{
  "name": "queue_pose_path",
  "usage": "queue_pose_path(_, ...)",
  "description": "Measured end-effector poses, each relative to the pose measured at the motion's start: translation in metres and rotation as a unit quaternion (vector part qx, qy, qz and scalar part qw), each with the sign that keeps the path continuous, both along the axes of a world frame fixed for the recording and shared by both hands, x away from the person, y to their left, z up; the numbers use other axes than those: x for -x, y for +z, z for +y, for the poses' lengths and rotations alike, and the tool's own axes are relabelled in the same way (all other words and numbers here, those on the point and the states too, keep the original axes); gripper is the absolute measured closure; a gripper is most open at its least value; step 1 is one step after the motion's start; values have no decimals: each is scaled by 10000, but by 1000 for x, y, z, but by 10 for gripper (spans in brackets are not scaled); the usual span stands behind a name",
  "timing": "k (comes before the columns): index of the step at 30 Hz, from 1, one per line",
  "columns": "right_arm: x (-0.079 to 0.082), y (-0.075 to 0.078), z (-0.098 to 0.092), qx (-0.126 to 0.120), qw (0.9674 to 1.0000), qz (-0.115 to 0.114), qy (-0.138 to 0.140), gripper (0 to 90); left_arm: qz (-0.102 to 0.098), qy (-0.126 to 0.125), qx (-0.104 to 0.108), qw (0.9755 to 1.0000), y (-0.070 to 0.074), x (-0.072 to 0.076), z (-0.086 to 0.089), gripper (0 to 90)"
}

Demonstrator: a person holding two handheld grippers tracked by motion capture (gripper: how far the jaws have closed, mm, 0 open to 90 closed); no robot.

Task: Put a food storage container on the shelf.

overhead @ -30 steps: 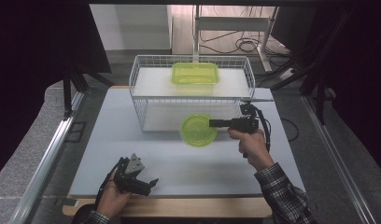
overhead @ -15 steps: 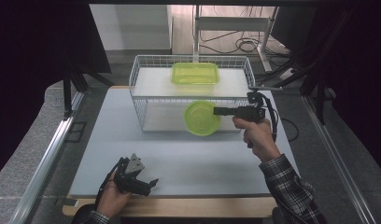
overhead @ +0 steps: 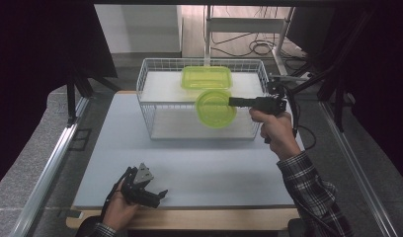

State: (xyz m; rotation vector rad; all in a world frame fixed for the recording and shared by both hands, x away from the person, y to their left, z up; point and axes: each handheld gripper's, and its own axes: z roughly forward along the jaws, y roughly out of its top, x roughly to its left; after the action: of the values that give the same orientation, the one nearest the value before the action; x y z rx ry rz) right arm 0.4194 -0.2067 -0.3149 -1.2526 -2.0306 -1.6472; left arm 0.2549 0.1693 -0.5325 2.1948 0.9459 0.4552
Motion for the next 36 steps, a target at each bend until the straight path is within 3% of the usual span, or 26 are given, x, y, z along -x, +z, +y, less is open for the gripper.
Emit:
queue_pose_path(15,-20,32,11,12,9993,-247,-263,814,26,0,14,10000,0,0,0,0)
queue_pose_path(36,-56,61,26,145,9953,-490,-820,814,45,-31,16,10000,0,0,0,0)
